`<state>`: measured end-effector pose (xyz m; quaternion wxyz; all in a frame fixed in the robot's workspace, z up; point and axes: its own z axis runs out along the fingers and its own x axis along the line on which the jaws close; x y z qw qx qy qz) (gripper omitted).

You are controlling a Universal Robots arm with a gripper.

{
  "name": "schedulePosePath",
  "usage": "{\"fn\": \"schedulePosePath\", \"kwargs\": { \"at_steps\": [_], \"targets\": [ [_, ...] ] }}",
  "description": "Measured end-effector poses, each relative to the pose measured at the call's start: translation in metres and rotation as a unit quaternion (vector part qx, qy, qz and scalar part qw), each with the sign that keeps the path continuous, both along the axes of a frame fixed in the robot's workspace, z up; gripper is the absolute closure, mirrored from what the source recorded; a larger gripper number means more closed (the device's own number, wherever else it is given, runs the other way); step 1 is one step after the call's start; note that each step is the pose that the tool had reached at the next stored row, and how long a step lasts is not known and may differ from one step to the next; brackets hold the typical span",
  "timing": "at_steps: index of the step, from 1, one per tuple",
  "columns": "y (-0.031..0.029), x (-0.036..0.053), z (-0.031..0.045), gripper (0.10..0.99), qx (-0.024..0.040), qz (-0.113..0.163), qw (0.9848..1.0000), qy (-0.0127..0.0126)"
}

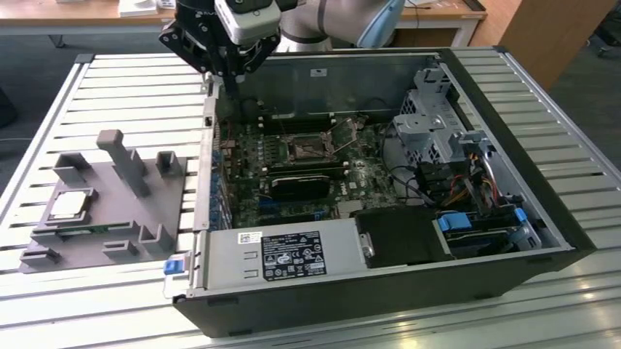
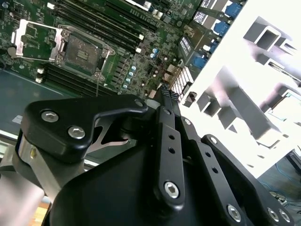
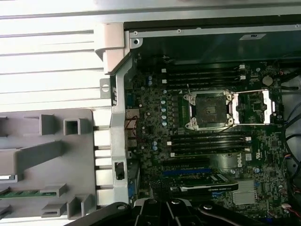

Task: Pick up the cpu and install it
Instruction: 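Reach for the cpu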

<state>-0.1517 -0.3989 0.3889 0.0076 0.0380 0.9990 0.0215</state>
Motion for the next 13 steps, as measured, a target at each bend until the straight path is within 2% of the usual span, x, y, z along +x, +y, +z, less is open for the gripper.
{"fn": "schedulePosePath", "kwargs": {
  "at_steps": [8,13],
  "targets": [
    [0.0000,-0.0089,-0.0014,0.980,0.0000,0.000,1.0000,0.0015],
    [0.0000,-0.0192,-0.0023,0.980,0.0000,0.000,1.0000,0.0023]
  ]
}}
